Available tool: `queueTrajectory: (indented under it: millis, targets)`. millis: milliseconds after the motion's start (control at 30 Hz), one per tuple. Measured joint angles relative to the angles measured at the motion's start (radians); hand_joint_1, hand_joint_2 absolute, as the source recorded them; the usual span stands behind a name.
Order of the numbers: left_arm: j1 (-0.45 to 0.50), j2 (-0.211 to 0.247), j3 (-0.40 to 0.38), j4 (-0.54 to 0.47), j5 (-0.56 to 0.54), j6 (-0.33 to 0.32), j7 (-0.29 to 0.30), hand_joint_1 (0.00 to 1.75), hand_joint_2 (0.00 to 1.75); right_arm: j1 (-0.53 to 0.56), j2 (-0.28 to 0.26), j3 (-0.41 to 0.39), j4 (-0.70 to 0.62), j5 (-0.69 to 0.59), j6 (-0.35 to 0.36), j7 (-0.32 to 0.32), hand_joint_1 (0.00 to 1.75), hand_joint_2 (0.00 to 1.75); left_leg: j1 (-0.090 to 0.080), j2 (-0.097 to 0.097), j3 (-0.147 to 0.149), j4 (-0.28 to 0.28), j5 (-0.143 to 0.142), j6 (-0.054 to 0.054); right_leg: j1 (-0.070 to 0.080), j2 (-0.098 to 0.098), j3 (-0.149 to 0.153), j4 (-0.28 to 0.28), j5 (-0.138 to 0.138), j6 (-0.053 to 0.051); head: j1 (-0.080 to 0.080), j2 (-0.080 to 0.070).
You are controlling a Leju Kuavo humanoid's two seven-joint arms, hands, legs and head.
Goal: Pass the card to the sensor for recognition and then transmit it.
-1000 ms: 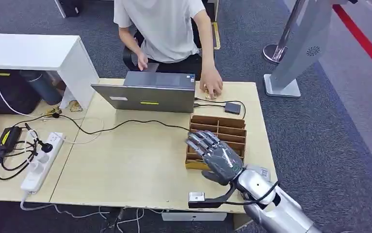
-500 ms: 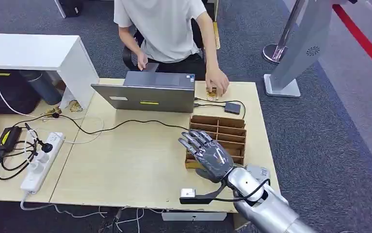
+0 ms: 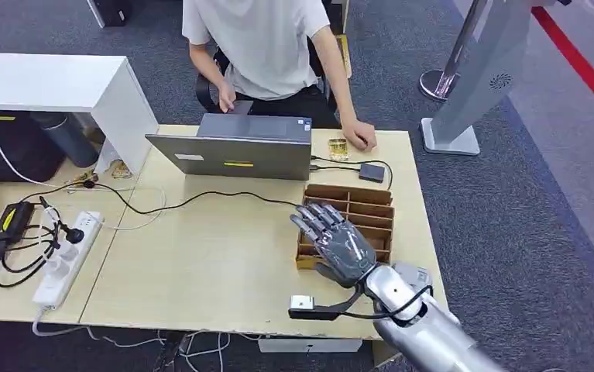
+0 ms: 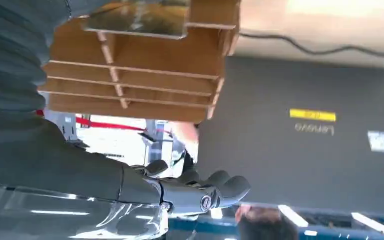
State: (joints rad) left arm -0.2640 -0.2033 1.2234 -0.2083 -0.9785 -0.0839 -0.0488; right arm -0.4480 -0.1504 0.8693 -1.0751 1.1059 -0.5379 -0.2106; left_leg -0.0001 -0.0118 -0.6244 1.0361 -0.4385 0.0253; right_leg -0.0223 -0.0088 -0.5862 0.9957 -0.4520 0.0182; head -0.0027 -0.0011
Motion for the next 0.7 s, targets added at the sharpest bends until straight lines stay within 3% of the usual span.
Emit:
queueTrajectory:
  millis: [267, 700]
  targets:
    - [0.017, 0.021, -0.014, 0.0, 0.036, -0.007, -0.005, 0.0, 1.75, 0.065, -0.069, -0.043, -0.125, 0.004, -0.005, -0.005, 0.0, 1.75, 0.0, 0.0, 0.0, 0.0, -0.001, -0.001, 0.0, 0.0, 0.0, 0.0, -0.001, 0.0, 0.0, 0.0]
    - [0.019, 0.027, -0.023, 0.0, 0.064, -0.005, -0.006, 0.0, 1.75, 0.082, -0.101, -0.056, -0.192, -0.008, 0.008, -0.023, 0.0, 1.75, 0.0, 0.0, 0.0, 0.0, -0.001, -0.001, 0.0, 0.001, 0.0, 0.0, -0.001, 0.0, 0.0, 0.0]
